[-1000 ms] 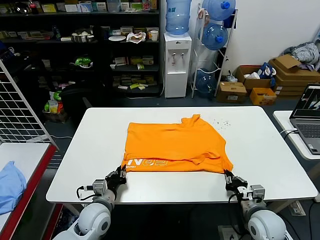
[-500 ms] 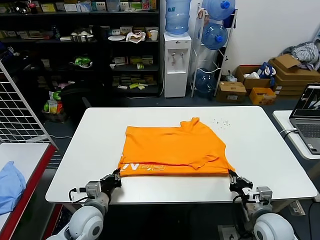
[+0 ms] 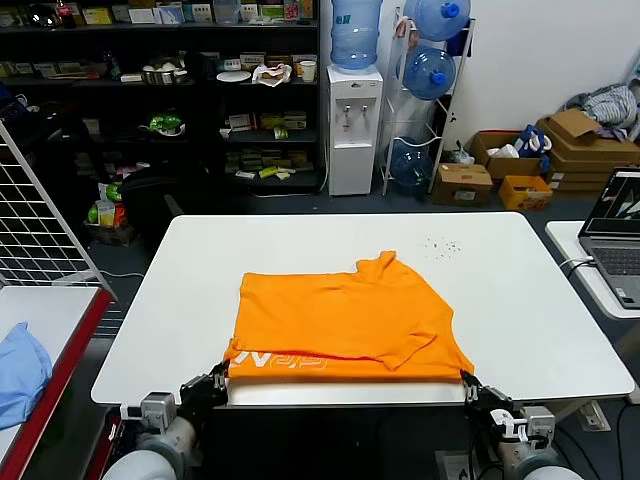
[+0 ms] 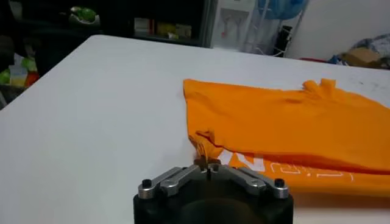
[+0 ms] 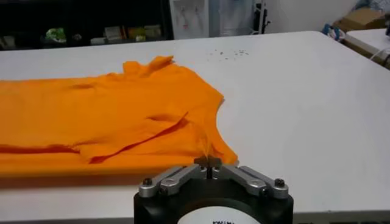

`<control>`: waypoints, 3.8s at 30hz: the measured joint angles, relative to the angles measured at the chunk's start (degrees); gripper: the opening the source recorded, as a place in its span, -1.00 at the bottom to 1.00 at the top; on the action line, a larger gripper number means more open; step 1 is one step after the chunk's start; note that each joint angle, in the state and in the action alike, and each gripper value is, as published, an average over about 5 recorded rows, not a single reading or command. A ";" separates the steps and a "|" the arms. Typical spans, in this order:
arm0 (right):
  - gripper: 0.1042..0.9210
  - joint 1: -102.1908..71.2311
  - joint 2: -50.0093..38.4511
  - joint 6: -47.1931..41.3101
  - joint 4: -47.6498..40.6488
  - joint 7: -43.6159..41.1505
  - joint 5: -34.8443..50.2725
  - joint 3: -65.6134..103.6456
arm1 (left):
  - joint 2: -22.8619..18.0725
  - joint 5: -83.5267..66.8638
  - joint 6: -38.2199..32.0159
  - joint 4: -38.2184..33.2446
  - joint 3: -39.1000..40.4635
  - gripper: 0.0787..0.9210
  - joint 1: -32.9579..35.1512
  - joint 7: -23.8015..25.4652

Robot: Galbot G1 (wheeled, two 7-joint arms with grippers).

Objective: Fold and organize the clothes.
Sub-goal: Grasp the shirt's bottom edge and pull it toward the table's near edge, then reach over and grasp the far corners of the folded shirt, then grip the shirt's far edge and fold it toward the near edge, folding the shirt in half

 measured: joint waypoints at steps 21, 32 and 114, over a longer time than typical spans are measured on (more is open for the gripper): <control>0.44 11.65 -3.75 -1.96 1.01 2.00 -0.01 -1.39 | 2.48 -4.24 0.68 -0.57 -2.92 0.38 -2.77 1.74; 0.99 40.54 -2.42 -7.10 -15.25 5.81 6.75 -13.64 | -1.97 -9.55 0.96 15.33 6.85 0.99 -26.29 5.20; -0.95 58.44 3.75 -13.36 -34.33 6.84 14.38 -24.42 | -5.90 -9.24 4.24 33.93 18.26 -0.97 -45.48 9.86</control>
